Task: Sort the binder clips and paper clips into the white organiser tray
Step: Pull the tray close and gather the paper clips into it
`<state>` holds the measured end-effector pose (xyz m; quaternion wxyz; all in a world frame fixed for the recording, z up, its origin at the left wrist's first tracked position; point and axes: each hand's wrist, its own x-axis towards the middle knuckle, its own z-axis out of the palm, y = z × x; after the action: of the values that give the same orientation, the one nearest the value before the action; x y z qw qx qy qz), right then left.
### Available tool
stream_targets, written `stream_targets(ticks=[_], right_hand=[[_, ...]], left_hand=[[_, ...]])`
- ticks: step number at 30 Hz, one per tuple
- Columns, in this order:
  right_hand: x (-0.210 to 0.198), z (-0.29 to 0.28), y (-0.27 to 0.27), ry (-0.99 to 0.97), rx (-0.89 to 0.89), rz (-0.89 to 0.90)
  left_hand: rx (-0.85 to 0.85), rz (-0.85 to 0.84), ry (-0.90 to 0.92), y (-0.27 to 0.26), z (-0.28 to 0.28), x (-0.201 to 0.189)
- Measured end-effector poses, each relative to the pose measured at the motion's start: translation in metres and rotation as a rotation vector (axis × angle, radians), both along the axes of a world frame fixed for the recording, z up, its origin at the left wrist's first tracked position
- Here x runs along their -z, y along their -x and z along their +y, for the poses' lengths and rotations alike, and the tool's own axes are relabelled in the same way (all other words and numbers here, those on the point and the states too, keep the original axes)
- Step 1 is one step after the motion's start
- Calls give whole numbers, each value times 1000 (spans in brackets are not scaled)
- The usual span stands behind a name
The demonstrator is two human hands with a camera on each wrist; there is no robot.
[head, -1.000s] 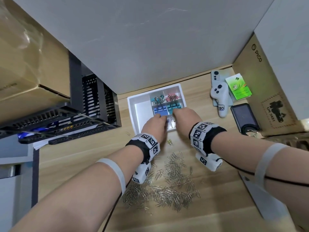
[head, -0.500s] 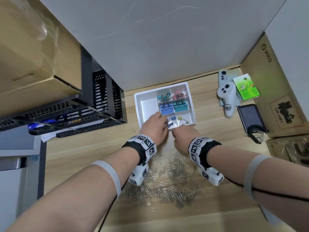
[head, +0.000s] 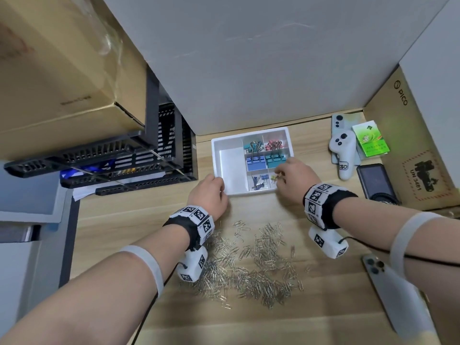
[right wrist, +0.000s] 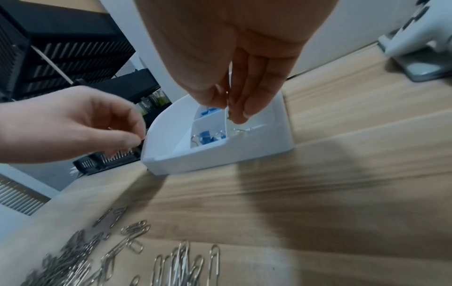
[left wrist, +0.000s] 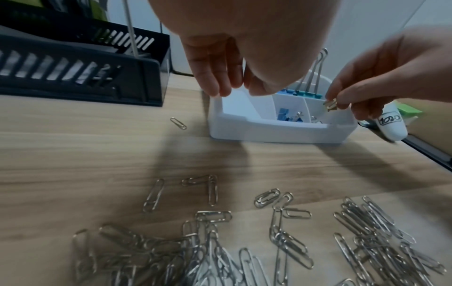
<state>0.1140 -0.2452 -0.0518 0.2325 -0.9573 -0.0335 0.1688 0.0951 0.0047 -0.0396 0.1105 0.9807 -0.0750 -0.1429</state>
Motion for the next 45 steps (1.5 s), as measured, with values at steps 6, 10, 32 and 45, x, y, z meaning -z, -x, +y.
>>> stream_targets(ticks=[6, 10, 32, 45], right_hand=[[-2, -11, 12, 21, 79, 23], [1, -24, 26, 37, 60, 62], [5, 60, 49, -33, -433, 187], [36, 141, 81, 12, -597, 192]], left_hand=[[-29, 96, -29, 8, 13, 2], [-81, 189, -105, 11, 20, 7], [50, 251, -73, 37, 28, 23], [112, 290, 58, 107, 51, 32]])
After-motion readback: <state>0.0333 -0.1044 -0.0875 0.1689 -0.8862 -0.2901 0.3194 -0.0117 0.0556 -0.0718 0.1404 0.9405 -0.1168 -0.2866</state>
